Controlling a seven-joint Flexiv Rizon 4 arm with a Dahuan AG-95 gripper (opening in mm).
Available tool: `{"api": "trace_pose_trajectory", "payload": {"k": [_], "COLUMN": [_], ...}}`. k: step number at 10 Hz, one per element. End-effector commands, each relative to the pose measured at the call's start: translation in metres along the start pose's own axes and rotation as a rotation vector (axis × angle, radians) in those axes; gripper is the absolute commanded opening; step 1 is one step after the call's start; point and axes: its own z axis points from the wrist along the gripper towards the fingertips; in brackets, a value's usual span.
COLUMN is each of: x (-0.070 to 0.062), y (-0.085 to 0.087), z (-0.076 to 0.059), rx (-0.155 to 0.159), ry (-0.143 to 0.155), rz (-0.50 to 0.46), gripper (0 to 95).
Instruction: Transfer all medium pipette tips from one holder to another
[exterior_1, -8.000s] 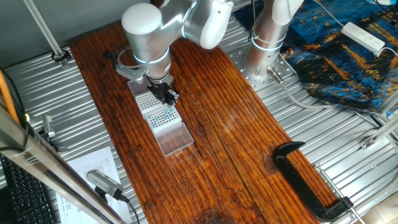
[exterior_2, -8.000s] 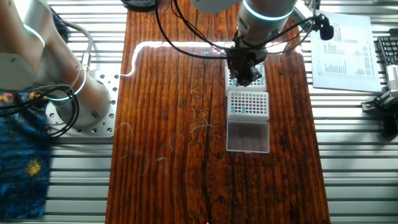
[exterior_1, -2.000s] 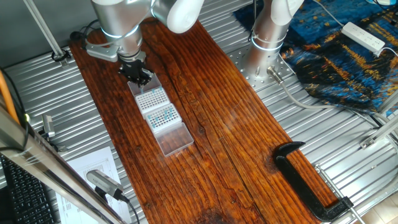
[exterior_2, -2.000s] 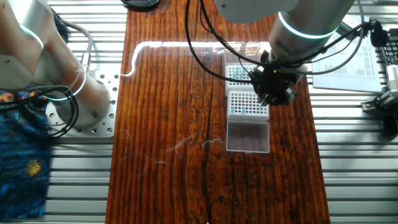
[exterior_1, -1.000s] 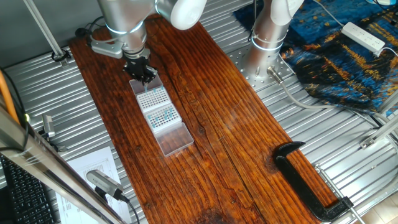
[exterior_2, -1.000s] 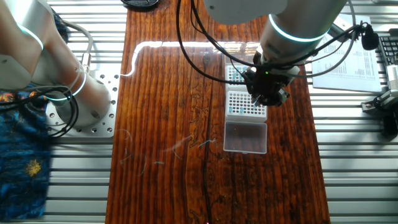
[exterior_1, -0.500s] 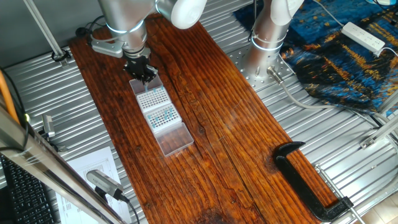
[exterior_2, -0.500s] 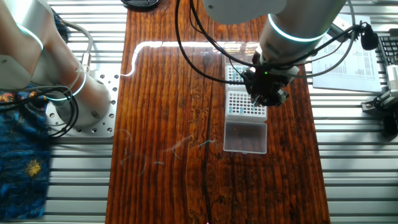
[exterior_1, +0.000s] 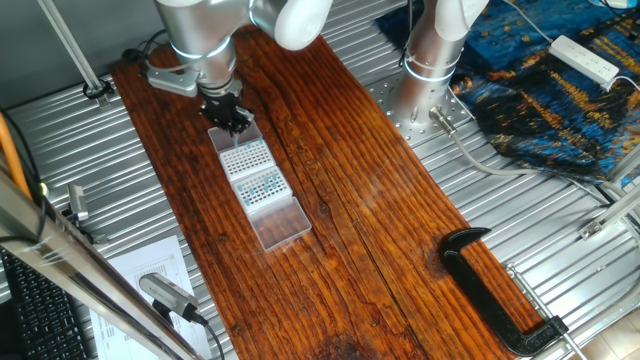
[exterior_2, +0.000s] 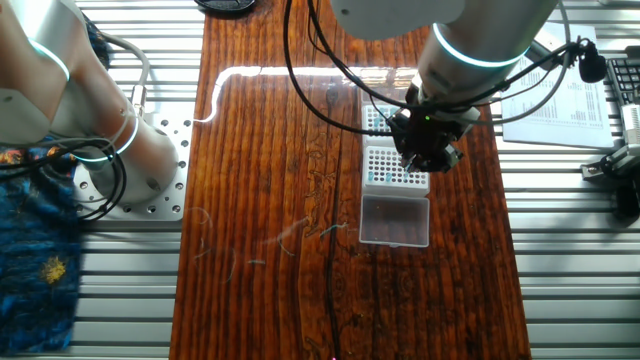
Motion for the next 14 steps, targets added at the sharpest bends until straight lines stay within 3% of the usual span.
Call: {"api": "trace_pose_trajectory", "payload": {"k": [1,2,7,9,10,13,14], "x": [0.001,0.001,0.0,-0.014,-0.027,-0.057,-0.059], "y": [-0.001,-0.001,-0.001,0.003,0.01,0.03,0.032], "z": [0.002,0.002,-0.004,-0.011,-0.011,-0.01,-0.01], "rx": [-0.001,-0.001,-0.012,-0.02,-0.022,-0.056,-0.056], "ry": [-0.001,-0.002,-0.015,-0.014,-0.021,-0.058,-0.057], "rz": [-0.01,-0.018,0.003,0.044,0.072,0.136,0.141], "gripper": [0.0,19.0,19.0,19.0,19.0,19.0,19.0]}}
